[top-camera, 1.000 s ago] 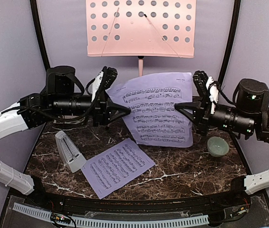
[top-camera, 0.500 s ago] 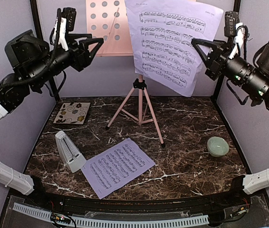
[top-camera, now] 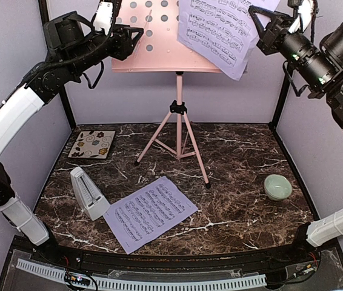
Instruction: Set up the instrument practice props
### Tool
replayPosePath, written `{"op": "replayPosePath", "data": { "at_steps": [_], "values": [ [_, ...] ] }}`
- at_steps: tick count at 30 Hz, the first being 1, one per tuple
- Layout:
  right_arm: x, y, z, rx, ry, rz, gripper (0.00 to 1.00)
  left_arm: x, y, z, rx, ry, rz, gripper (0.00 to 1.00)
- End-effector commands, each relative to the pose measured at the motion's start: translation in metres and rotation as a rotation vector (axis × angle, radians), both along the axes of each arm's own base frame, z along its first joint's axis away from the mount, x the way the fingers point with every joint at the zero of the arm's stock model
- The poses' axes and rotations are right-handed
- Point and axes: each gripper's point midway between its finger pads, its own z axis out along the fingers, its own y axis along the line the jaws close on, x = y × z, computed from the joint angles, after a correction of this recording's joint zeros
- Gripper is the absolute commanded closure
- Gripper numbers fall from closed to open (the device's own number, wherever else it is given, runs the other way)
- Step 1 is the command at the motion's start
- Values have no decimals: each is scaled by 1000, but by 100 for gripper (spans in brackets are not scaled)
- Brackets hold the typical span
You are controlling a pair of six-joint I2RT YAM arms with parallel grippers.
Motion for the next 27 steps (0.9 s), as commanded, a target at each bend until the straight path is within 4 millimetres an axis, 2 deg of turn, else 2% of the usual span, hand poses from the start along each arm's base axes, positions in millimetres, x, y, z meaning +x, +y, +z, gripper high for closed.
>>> {"op": "replayPosePath", "data": {
  "at_steps": [1, 7, 14, 21, 27],
  "values": [
    [7, -3, 23, 81, -57, 21, 100, 2, -2, 5, 8, -4, -11, 56],
    [31, 14, 24, 60, -43, 24, 100, 18, -1, 5, 4, 5, 27, 57],
    [53, 19, 31, 51, -47, -53, 100, 28, -3, 8, -4, -2, 38, 67],
    [67, 23, 26, 12, -45, -123, 100, 39, -4, 1, 3, 18, 50, 67],
    [76, 31, 17, -14, -50, -143, 100, 48, -13, -5, 9, 32, 39, 71]
  ]
}}
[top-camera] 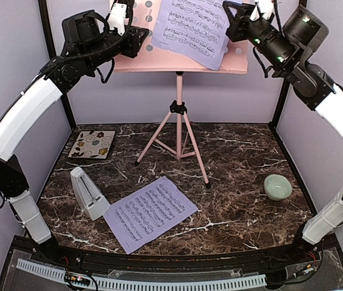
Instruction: Set up the instrument practice props
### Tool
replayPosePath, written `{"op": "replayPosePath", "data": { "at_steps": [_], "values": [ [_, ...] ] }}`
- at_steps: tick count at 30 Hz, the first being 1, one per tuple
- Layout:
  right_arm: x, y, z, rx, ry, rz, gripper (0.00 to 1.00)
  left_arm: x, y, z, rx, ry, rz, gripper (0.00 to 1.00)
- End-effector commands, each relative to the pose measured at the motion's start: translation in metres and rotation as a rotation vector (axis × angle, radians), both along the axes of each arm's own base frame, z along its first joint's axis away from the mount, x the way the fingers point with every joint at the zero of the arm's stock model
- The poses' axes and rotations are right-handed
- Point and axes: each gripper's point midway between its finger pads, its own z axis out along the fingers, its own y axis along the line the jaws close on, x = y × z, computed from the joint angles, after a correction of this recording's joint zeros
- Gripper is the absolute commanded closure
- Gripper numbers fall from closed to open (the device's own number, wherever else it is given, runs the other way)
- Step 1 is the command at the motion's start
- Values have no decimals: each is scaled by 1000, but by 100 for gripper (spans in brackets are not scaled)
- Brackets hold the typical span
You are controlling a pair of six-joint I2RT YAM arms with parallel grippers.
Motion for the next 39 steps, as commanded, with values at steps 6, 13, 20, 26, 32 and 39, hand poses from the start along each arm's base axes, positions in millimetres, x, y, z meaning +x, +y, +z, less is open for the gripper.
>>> {"op": "replayPosePath", "data": {
  "at_steps": [6, 13, 20, 26, 32, 39],
  "values": [
    [12, 1, 3, 0, -40, -64, 100, 3, 0, 11, -30, -18, -8, 95],
    [24, 3, -4, -10, -43, -121, 100, -10, 10, 14, -91, -88, -9, 100],
    [30, -4, -5, 12, -48, -177, 100, -24, 16, 20, -136, -186, -29, 100],
    [35, -10, -7, 10, -30, -229, 100, -26, 15, 23, -155, -227, -38, 100],
    [36, -15, -3, 20, -26, -251, 100, -24, 17, 22, -180, -249, -27, 100],
    [33, 2, -8, -43, -48, -182, 100, -28, 8, 17, -110, -277, -57, 100]
  ]
}}
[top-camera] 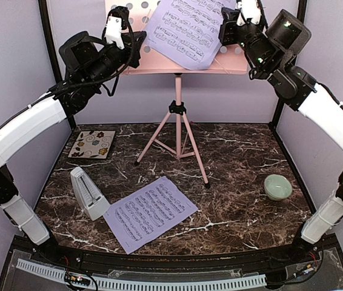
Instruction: Set up the instrument practice props
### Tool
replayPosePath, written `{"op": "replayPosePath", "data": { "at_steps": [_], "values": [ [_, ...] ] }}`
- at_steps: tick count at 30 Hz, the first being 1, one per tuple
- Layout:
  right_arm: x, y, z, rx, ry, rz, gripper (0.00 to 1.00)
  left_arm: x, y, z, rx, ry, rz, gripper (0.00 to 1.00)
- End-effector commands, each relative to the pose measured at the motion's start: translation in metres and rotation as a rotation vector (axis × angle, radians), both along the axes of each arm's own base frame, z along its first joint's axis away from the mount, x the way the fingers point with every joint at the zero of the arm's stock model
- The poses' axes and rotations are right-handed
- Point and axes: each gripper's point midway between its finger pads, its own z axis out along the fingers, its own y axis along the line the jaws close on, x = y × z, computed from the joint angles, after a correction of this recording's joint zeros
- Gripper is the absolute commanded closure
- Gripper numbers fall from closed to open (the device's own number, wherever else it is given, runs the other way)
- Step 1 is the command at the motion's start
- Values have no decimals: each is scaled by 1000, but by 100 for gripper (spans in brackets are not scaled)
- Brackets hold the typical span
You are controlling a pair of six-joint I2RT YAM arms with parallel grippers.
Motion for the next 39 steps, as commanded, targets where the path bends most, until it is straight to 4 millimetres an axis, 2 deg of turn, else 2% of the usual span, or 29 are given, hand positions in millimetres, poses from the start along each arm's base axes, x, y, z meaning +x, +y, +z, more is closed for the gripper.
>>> {"op": "replayPosePath", "data": {
  "at_steps": [1, 4, 5, 15, 22, 28, 35, 39],
  "values": [
    [-6, 14, 7, -52, -50, 69, 100, -20, 8, 24, 8, -99, -27, 100],
    [-12, 29, 9, -118, -83, 132, 100, -24, 0, 20, 44, -117, -67, 100],
    [-6, 39, 1, -143, -78, 142, 100, -24, -2, 18, 50, -115, -72, 100],
    [-2, 71, 17, -246, -210, 173, 100, -32, -13, 11, 99, -125, -145, 100],
    [6, 94, 18, -342, -313, 149, 100, -35, -17, 12, 118, -126, -167, 100],
    [6, 100, 25, -368, -405, 111, 100, -36, -17, 12, 120, -127, -169, 100],
    [5, 116, 18, -433, -472, 106, 97, -34, -20, 10, 120, -125, -179, 100],
    [4, 118, 22, -445, -519, 77, 97, -33, -22, 9, 118, -120, -182, 100]
  ]
}}
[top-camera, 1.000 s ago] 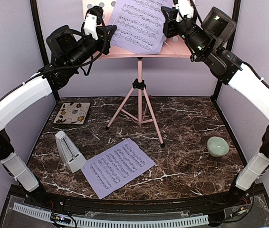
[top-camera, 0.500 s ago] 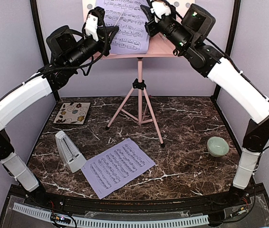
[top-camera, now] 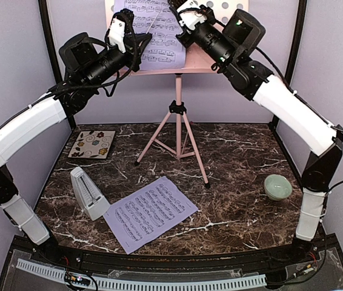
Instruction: Set up the instrument practice props
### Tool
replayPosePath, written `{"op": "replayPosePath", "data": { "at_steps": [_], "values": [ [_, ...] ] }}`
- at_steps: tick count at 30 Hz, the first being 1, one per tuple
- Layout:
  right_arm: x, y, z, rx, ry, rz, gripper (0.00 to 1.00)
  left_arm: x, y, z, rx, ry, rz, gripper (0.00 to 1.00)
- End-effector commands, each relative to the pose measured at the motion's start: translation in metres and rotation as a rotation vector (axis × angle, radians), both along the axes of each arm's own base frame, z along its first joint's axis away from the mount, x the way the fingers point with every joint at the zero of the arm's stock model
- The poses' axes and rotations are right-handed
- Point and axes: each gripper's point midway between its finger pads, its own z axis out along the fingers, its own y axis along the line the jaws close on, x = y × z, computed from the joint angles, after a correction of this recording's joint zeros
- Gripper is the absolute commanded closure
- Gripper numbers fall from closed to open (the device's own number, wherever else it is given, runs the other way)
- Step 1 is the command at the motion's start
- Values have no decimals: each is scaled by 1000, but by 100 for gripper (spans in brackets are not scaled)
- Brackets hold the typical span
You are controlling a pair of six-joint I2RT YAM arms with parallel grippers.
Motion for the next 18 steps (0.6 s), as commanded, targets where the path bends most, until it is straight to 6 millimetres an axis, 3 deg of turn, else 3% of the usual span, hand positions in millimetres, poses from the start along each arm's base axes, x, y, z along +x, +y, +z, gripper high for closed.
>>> {"op": "replayPosePath", "data": {
  "at_steps": [1, 18],
  "values": [
    [-11, -4, 22, 19, -132, -23, 97, -16, 0, 14, -2, -27, -49, 100],
    [-10, 8, 15, -30, -221, -24, 91, -17, -1, 14, -6, -19, -60, 100]
  ]
}}
